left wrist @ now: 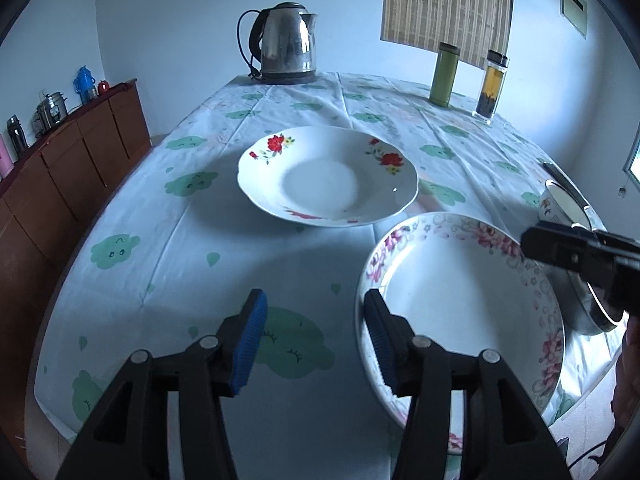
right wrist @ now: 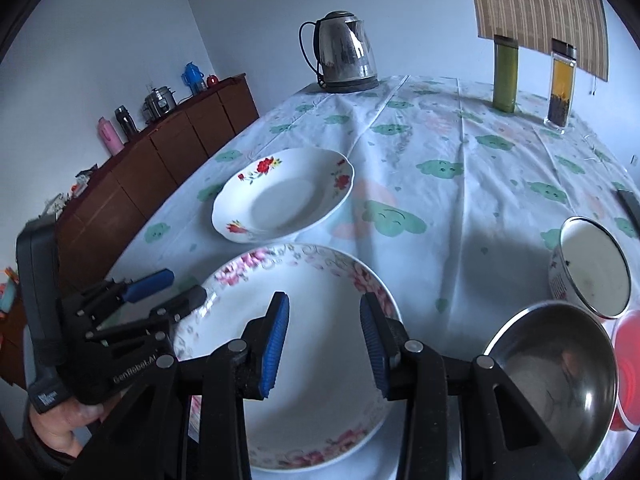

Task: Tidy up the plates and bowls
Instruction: 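Open both grippers and withdraw from the stacked plates, then move both grippers to the red-flower plate rim and grasp it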

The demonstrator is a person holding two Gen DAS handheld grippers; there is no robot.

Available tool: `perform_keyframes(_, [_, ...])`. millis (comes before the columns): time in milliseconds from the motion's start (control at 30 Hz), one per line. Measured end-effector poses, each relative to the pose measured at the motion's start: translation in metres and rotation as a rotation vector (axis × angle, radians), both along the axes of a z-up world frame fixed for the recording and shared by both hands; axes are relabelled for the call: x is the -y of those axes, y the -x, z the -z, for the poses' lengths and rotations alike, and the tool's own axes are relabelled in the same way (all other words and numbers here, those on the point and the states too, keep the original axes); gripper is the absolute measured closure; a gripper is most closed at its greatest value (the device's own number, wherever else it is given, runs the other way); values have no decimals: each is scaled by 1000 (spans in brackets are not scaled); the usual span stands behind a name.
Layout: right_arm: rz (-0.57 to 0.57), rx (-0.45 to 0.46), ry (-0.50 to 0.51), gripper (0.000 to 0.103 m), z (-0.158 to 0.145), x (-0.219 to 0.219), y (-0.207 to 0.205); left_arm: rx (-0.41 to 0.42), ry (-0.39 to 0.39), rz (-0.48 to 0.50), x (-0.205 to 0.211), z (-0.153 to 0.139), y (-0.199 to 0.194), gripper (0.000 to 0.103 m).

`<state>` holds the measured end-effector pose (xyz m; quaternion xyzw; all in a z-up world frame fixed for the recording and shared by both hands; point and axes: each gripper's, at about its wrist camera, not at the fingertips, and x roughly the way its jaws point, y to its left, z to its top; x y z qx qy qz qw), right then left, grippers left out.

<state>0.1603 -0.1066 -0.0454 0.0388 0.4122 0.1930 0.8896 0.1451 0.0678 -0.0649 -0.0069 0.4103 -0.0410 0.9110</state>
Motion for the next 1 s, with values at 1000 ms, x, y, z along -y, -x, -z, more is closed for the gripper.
perform_keyframes(1000, [87,-184,-40,63,2,-35,-117,-7,83,-12,-54,9,-131,58])
